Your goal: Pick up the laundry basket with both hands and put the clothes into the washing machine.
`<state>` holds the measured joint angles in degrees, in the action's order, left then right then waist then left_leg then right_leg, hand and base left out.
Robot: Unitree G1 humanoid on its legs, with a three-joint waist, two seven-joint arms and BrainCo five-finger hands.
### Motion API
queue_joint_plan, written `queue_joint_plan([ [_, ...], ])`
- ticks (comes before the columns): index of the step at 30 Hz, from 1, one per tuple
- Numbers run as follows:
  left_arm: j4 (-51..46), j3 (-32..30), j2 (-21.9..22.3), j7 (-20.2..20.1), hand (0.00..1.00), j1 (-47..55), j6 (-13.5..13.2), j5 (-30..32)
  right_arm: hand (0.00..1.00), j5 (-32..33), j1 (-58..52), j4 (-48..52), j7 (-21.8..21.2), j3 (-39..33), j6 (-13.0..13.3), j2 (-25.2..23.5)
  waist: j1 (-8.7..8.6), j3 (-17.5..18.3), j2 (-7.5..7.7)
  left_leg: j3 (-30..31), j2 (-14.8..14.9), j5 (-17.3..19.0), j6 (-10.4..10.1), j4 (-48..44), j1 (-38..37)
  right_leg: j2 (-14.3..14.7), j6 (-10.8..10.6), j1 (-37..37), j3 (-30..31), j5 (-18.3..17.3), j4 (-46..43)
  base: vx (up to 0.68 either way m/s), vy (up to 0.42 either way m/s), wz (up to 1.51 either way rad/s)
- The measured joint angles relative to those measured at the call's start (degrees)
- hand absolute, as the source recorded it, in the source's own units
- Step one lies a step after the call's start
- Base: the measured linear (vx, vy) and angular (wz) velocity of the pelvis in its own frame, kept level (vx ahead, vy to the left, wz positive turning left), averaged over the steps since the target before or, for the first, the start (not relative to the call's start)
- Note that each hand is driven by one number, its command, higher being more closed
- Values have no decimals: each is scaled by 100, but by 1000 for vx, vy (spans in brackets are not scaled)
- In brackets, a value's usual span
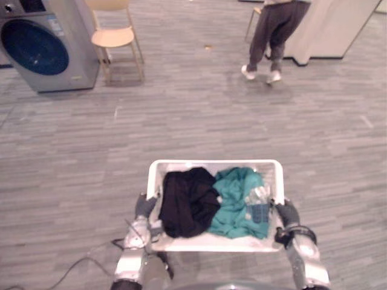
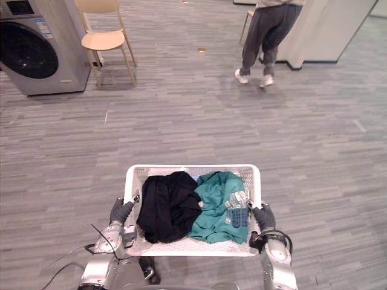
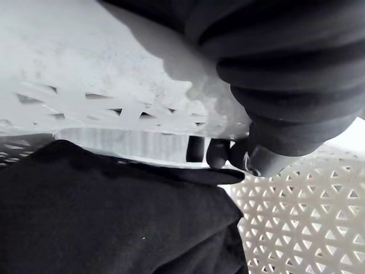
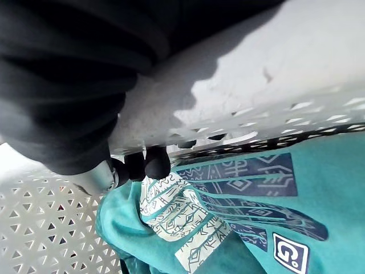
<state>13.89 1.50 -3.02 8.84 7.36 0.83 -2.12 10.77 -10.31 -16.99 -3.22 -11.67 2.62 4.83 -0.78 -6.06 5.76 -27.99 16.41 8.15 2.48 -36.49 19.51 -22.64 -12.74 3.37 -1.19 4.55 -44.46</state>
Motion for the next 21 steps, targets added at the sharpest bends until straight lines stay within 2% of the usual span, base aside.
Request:
queue_joint_plan([
  [1,37,24,-179,8,100,-109,-9,0,100,6,-48,-59,3,-34,66,-247,-200,19,298,1,-437,292,86,4,-186,-271,-146,-512,58,103,-1359,655,293,82],
  [2,38,14,-276,11,100,-143,15,0,100,-3,-12,-75,17,-33,56,-310,-231,13,341,-4,-567,587,123,21,-468,-16,-164,-1209,342,-424,-2504,685,191,61],
  [3,41,13,-292,14,100,-125,20,0,100,-9,-10,-78,8,-28,43,-298,-210,-36,268,-44,-571,666,76,94,-701,140,-138,-1472,371,-741,-2797,688,55,4],
  [4,43,33,-221,16,100,-140,16,1,100,21,-21,-76,10,0,71,-201,-190,-194,10,-91,-675,682,20,547,-1380,105,567,-1875,-332,-1515,-2671,446,42,-14],
  [5,43,44,-205,16,100,-148,8,1,100,54,-25,-75,13,0,95,-180,-196,-230,-68,-123,-710,662,-14,777,-1655,40,796,-1972,-660,-1699,-2387,541,74,-15],
  [6,17,55,-190,18,100,-147,7,1,100,60,-52,-5,46,1,93,-184,-184,-290,-250,-224,-724,648,-38,1068,-2037,30,968,-2097,-1053,-1862,-1767,531,62,-20],
  [7,13,54,-189,19,100,-174,1,1,100,63,-169,150,65,5,98,-215,-186,-298,-424,-264,-731,638,-59,1325,-2356,119,1007,-2271,-1436,-1887,-721,587,28,-7],
  [8,21,77,-201,7,100,-171,-16,2,100,90,-305,263,65,23,105,-229,-193,-136,-474,-321,-784,647,-235,1459,-2431,488,842,-2264,-1354,-1479,944,474,-21,6],
  [9,14,85,-209,5,100,-168,-18,2,100,97,-324,283,70,27,108,-230,-205,-122,-459,-313,-805,651,-289,1468,-2435,508,890,-2263,-1332,-1327,1168,494,-76,55],
  [10,166,143,-78,10,100,-226,-110,-5,100,156,-441,342,92,31,168,-147,-336,-129,-332,-89,-977,827,-676,1633,-2715,503,1041,-2279,-1286,-620,1475,529,-75,29],
  [11,240,126,103,12,100,-198,-88,3,100,137,-367,291,142,2,74,-50,-291,-26,-535,-199,-815,745,-814,1658,-2836,602,1118,-2223,-1282,-667,1483,578,-69,15],
  [12,238,134,200,12,100,-184,-61,15,100,144,-363,322,185,29,40,96,-240,12,-585,-314,-705,547,-969,1645,-2858,716,1133,-2052,-1347,-676,1674,354,-24,-25],
  [13,185,72,137,-117,100,-84,-106,131,100,192,-672,440,67,-76,122,-158,2,222,-492,-506,-957,134,-507,2636,-2639,858,702,-1071,-1344,85,3685,153,-10,-10],
  [18,189,87,136,-117,100,-84,-106,131,100,193,-697,420,66,-87,132,-164,-9,236,-485,-503,-957,126,-520,2655,-2638,859,704,-1063,-1354,98,3713,0,0,0],
  [21,253,152,109,-117,100,-85,-106,161,100,252,-723,230,36,-158,169,-211,-60,292,-429,-503,-968,74,-581,2794,-2673,877,697,-966,-1444,184,3903,5,-6,5],
])
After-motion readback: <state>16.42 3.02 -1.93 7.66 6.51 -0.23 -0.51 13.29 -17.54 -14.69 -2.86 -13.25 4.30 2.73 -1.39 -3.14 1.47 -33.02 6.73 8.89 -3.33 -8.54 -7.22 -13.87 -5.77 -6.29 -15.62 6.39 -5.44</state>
